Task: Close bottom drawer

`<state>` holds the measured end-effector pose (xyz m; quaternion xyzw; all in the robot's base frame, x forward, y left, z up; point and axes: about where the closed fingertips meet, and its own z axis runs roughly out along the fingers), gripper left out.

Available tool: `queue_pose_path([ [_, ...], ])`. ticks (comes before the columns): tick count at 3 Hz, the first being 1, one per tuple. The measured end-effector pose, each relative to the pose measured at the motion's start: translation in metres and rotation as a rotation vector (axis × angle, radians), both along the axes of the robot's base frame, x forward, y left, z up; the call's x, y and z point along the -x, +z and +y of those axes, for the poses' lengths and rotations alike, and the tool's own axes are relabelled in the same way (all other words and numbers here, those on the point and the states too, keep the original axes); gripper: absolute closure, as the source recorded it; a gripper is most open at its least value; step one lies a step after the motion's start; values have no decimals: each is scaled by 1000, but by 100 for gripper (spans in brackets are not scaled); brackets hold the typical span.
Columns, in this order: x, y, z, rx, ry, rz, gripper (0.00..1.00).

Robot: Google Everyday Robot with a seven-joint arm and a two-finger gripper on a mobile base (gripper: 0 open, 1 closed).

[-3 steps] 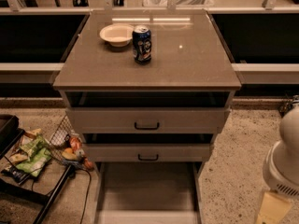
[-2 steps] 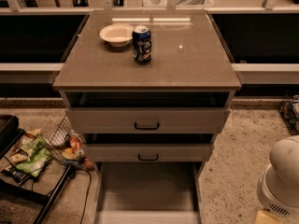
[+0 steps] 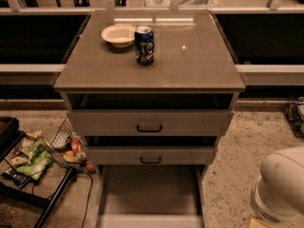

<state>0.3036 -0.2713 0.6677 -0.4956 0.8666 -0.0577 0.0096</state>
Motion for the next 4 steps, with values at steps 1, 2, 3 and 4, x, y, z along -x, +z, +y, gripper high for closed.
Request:
queue_pose_path([
  [1, 9, -64, 24, 3, 49, 24, 0],
  [2, 44, -157, 44, -44, 85, 81, 0],
  [3, 46, -222, 79, -159, 100, 74, 0],
  [4, 38, -271, 111, -246, 73, 88, 0],
])
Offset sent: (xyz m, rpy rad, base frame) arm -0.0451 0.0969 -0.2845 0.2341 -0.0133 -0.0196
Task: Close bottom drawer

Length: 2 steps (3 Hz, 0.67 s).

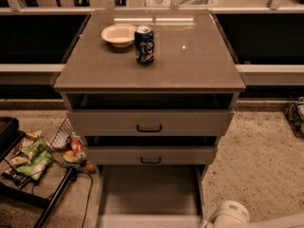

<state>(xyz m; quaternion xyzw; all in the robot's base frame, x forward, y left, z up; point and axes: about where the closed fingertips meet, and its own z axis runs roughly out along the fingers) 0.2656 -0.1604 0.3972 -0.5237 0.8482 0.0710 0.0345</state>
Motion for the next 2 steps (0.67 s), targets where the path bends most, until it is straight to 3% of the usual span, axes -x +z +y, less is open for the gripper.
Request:
queue_pose_path([
  [1, -7, -41, 19, -31, -46, 23, 14],
  [2, -10, -80, 29, -39, -45, 22, 38],
])
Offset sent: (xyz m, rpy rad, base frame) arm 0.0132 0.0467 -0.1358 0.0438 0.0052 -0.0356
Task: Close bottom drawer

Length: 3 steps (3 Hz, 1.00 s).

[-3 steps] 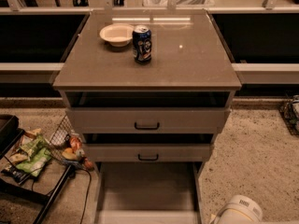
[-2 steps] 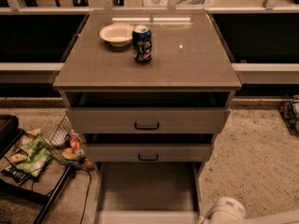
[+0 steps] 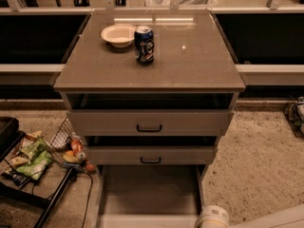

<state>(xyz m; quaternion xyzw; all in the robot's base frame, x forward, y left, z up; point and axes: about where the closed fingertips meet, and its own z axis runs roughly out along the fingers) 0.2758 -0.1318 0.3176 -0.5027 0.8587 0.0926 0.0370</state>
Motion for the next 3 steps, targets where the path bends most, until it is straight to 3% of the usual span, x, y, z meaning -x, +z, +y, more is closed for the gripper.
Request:
queue_pose_path([
  [1, 7, -32, 5, 8, -1, 7, 69],
  [2, 7, -30, 4, 7, -2, 7, 92],
  [3, 4, -29, 0, 5, 3, -3, 100],
])
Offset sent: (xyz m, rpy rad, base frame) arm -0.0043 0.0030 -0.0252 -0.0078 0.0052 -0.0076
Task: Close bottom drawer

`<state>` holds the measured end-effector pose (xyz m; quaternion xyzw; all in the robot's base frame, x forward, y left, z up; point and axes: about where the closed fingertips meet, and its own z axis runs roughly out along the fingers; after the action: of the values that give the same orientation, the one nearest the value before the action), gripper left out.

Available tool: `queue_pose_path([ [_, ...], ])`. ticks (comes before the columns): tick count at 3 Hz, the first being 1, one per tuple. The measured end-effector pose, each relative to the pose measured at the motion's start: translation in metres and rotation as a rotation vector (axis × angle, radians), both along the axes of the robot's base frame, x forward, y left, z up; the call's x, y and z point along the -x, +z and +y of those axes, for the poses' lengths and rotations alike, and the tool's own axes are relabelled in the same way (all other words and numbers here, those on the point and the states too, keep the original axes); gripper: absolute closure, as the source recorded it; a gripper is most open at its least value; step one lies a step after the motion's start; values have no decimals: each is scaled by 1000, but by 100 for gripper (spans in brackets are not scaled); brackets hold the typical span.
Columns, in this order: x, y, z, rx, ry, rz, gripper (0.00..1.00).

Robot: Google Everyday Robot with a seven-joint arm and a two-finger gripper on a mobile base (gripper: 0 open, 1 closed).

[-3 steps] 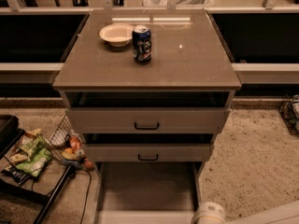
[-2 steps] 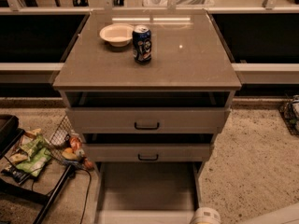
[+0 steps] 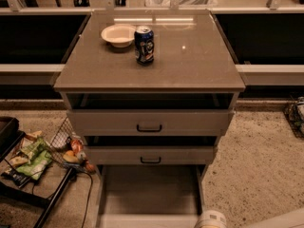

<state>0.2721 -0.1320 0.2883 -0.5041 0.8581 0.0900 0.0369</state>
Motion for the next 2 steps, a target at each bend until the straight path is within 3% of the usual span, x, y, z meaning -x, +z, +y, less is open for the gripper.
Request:
queue_pose_path([
  [1, -6, -32, 10, 13, 35, 26, 100],
  [2, 3, -84, 38, -49, 83, 75, 100],
])
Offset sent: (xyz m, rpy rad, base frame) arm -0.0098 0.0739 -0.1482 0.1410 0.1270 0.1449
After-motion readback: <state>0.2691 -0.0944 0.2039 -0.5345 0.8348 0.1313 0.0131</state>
